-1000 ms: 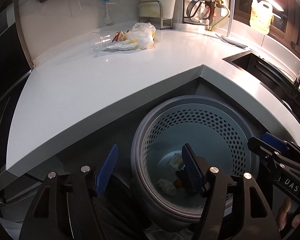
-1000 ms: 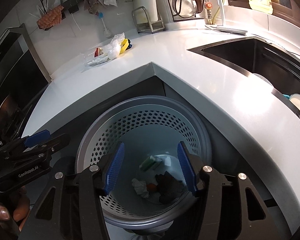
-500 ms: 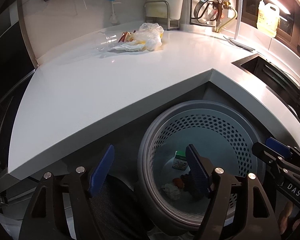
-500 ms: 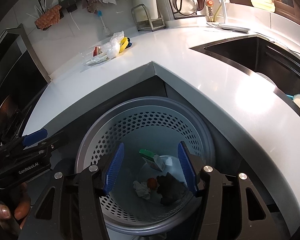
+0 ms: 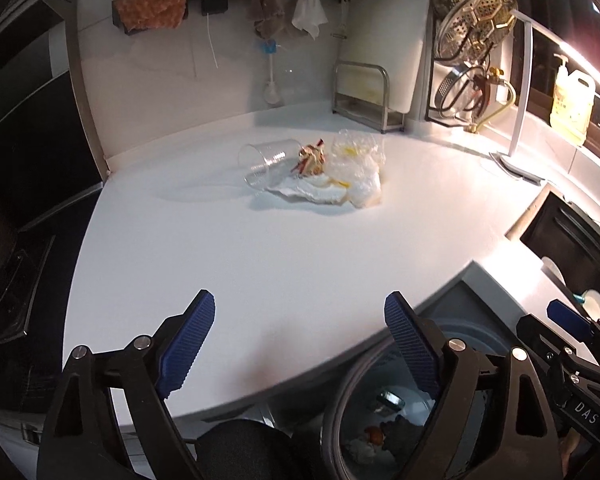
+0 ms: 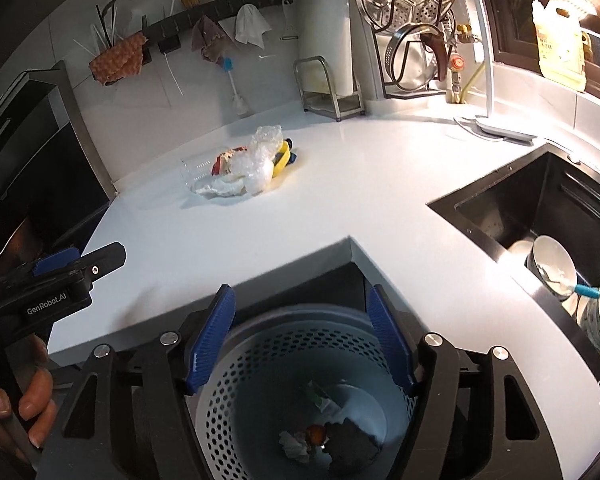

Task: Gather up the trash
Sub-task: 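Move both open tools back over the counter toward the remaining trash, then reach the right tool to the clear plastic bag and close on it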

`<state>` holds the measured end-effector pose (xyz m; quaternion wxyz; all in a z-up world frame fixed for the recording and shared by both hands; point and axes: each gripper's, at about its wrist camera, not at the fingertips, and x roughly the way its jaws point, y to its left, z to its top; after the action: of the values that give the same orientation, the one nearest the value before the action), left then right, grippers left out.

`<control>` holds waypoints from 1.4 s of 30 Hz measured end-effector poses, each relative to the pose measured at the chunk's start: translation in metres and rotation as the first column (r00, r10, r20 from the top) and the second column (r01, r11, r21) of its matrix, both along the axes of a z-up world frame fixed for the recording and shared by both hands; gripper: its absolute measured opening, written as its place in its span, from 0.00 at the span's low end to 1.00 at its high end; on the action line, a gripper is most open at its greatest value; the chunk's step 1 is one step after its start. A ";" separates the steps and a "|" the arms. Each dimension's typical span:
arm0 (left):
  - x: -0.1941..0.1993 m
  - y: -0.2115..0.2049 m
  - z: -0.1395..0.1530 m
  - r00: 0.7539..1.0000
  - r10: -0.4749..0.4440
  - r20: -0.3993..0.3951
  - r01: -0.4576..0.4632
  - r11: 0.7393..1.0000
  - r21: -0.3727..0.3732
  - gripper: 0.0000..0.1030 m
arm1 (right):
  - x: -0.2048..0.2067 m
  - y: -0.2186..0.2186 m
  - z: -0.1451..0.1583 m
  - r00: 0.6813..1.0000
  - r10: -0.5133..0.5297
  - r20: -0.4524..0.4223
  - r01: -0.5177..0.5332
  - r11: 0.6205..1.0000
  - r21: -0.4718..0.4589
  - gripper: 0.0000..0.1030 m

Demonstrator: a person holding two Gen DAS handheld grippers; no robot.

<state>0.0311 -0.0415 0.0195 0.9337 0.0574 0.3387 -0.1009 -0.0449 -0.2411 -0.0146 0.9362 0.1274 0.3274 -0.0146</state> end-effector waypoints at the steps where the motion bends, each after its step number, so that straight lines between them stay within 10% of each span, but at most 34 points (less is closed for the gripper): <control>1: 0.005 0.002 0.005 1.000 0.008 0.013 -0.008 1.000 -0.005 0.84 | 0.005 0.001 0.004 1.000 0.003 0.012 -0.003 1.000 -0.004 0.66; 42: 0.166 0.034 -0.034 0.987 0.145 -0.067 -0.146 0.989 -0.013 0.88 | 0.277 0.044 -0.022 0.987 0.087 -0.133 -0.104 0.986 -0.129 0.68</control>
<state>0.1968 -0.0072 -0.0141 0.9273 0.0210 0.3718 -0.0372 0.2322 -0.1971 -0.0368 0.9195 0.0462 0.3904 0.0001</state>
